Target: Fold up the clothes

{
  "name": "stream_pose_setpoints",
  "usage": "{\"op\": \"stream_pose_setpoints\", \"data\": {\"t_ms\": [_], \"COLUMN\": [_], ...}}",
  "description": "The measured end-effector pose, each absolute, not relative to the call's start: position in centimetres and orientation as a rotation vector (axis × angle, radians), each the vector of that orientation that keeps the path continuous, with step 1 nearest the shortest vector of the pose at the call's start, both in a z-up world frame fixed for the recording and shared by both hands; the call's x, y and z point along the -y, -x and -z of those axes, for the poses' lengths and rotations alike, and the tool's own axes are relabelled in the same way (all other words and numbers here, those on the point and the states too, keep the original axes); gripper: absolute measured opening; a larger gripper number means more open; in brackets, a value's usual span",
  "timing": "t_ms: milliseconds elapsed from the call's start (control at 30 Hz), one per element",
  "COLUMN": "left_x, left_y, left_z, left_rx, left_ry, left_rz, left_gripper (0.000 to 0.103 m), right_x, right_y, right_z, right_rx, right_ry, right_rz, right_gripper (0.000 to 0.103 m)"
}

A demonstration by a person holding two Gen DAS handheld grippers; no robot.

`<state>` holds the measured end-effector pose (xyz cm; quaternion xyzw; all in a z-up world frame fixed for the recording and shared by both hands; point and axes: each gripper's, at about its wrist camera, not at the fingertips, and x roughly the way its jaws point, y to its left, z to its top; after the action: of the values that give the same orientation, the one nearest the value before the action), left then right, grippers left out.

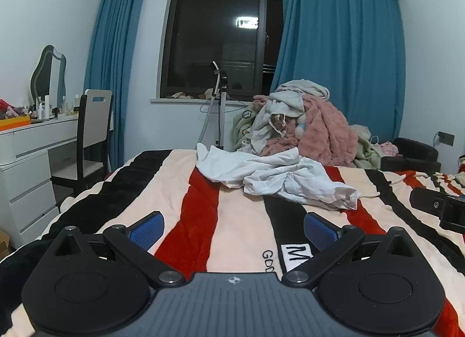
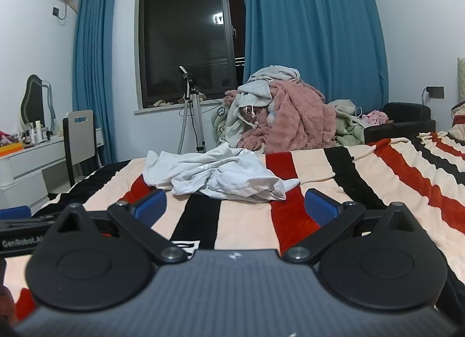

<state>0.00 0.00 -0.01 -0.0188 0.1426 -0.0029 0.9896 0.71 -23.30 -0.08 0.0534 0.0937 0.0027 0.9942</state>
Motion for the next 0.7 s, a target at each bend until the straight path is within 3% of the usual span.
{"op": "stream_pose_setpoints", "data": {"t_ms": [700], "left_x": [0.2], "left_y": [0.3], "left_z": [0.6], "left_rx": [-0.274], "left_ry": [0.000], "left_rz": [0.027], "left_gripper": [0.103], "right_x": [23.1], "right_y": [-0.8], "right_z": [0.0], "right_rx": [-0.184], "right_ry": [-0.087], "right_rz": [-0.012], "right_gripper": [0.103]}}
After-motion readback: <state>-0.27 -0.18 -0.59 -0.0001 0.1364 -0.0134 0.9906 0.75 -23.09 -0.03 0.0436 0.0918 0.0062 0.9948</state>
